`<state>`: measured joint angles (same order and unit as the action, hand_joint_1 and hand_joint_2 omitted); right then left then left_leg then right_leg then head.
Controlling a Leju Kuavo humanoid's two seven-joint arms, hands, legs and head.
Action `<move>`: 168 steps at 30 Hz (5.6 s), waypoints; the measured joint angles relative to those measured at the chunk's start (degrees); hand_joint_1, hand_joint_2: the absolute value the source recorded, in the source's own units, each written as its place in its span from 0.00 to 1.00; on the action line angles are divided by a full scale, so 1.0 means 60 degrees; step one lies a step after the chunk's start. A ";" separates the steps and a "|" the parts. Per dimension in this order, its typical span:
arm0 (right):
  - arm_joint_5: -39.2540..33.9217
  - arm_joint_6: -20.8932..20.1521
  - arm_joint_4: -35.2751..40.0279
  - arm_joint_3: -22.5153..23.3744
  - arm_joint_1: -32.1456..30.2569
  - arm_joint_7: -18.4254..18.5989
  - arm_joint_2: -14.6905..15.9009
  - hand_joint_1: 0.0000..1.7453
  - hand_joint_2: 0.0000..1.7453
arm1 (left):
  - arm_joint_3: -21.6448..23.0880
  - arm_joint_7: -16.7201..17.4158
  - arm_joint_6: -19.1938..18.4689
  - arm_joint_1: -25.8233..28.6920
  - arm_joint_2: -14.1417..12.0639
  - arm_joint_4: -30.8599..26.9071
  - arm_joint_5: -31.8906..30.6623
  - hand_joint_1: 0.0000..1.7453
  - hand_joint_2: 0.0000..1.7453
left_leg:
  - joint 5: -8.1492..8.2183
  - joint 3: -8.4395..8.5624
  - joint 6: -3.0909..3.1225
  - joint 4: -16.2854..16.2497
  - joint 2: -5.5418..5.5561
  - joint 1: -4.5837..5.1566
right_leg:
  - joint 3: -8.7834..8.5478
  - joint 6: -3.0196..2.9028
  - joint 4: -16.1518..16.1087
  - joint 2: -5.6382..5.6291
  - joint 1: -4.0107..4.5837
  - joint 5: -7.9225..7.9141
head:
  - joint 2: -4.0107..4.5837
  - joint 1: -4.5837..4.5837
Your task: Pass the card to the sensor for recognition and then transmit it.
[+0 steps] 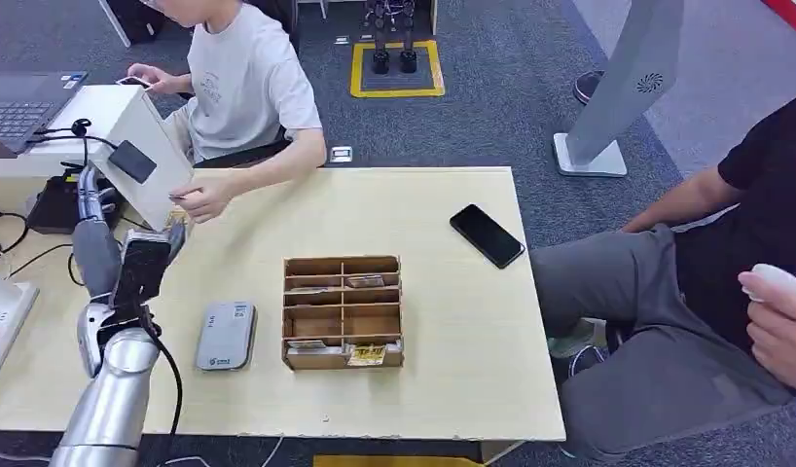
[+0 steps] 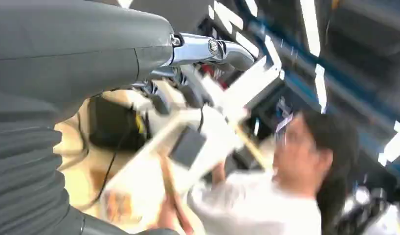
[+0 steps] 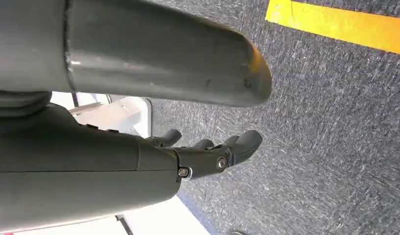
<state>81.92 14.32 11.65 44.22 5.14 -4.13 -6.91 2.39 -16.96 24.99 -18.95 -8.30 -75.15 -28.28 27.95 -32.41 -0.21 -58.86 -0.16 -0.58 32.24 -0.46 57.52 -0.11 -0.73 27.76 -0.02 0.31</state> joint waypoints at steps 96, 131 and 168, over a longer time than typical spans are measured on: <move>-0.0182 -0.0018 0.0015 0.0346 -0.0134 -0.0087 0.0317 0.00 0.00 | 0.5081 0.2156 -0.2642 0.2535 -0.1535 -0.1952 -0.4012 0.00 1.00 | 0.0007 -0.0019 0.0002 0.0001 -0.0006 0.0001 | 0.0015 0.0000 0.0000 -0.0007 -0.0001 0.0001 | 0.0004 0.0004; -0.0076 -0.0047 0.0015 0.0346 -0.0140 -0.0080 0.0317 0.00 0.00 | 0.4506 0.1052 -0.1345 0.2978 -0.1054 -0.2935 -0.3075 0.00 1.00 | 0.0007 -0.0018 0.0002 0.0001 -0.0003 0.0001 | 0.0015 0.0000 0.0000 -0.0001 0.0000 0.0001 | 0.0004 0.0004; 0.0117 -0.0051 0.0015 0.0335 -0.0049 -0.0080 0.0313 0.00 0.00 | 0.3919 0.1253 -0.0125 0.3063 -0.0868 -0.2735 -0.4573 0.00 1.00 | 0.0006 -0.0015 0.0002 0.0001 -0.0003 0.0001 | 0.0015 0.0000 0.0000 0.0000 0.0000 0.0001 | 0.0004 0.0007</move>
<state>82.62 14.01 11.74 46.23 4.85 -4.61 -5.03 25.90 -9.44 24.24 -0.57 -13.51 -91.56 -55.71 27.99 -32.50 -0.20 -58.85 -0.18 -0.58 32.33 -0.46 57.52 -0.12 -0.73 27.76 0.00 0.35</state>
